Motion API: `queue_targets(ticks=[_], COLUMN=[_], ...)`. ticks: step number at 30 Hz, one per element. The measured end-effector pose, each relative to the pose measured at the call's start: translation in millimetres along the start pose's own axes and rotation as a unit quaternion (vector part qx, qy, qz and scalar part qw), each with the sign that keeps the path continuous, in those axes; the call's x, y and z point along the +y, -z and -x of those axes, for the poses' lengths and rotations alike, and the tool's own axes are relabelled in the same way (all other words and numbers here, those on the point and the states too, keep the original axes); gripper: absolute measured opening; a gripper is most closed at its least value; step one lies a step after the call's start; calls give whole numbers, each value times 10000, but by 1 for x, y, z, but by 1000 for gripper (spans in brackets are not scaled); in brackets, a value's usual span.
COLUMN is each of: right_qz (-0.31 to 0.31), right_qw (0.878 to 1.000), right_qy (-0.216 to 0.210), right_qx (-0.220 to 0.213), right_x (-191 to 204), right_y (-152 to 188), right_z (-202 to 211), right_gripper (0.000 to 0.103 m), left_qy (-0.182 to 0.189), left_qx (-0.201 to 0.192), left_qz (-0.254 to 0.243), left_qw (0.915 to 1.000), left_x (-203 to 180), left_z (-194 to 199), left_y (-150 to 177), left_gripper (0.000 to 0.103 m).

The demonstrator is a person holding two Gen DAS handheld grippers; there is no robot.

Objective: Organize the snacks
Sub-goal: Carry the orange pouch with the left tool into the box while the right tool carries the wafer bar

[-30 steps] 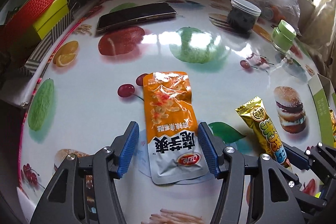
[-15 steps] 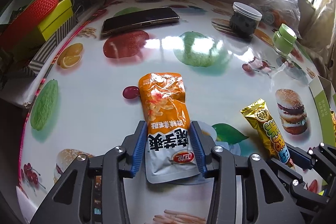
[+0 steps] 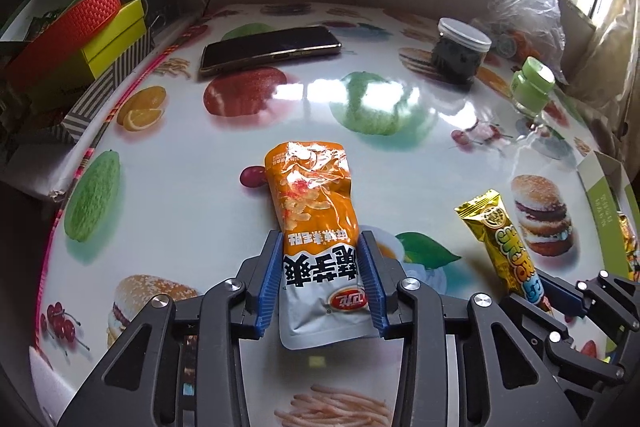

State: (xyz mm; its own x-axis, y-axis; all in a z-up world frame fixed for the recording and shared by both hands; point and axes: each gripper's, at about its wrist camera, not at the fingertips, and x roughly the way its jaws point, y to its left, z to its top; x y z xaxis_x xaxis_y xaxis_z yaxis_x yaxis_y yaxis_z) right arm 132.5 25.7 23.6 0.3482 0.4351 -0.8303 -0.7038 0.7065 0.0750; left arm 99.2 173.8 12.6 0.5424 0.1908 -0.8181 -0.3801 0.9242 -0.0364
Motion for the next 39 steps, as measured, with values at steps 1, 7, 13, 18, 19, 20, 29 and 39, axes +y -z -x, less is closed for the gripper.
queue_targets(ticks=[1, 7, 13, 18, 19, 20, 29, 39], right_qz=[-1, -81, -186, -255, -282, -314, -523, -790], right_qw=[10000, 9999, 9995, 9991, 9989, 9988, 9969, 9933], right_qy=[8, 70, 152, 246, 261, 272, 403, 638], right_qx=[-15, -101, -199, -242, -254, -273, -417, -560], right_x=[0, -3, -8, -13, -15, -17, -34, -60], right_y=[0, 2, 7, 14, 16, 17, 30, 43], right_z=[1, 11, 25, 35, 37, 40, 61, 89], right_gripper=[21, 21, 21, 21, 21, 21, 21, 21], left_qy=[15, 142, 251, 357, 368, 390, 590, 810], left_qx=[-22, -168, -307, -425, -443, -467, -555, -642], left_qz=[1, -20, -79, -159, -174, -194, -384, -691], left_qw=[10000, 9998, 9992, 9983, 9982, 9980, 9960, 9922], left_x=[0, -5, -11, -20, -22, -25, -50, -85], left_z=[2, 18, 33, 44, 46, 49, 60, 71], left_y=[0, 1, 1, 0, 0, 0, 2, -1], left_gripper=[39, 39, 39, 39, 39, 39, 39, 39])
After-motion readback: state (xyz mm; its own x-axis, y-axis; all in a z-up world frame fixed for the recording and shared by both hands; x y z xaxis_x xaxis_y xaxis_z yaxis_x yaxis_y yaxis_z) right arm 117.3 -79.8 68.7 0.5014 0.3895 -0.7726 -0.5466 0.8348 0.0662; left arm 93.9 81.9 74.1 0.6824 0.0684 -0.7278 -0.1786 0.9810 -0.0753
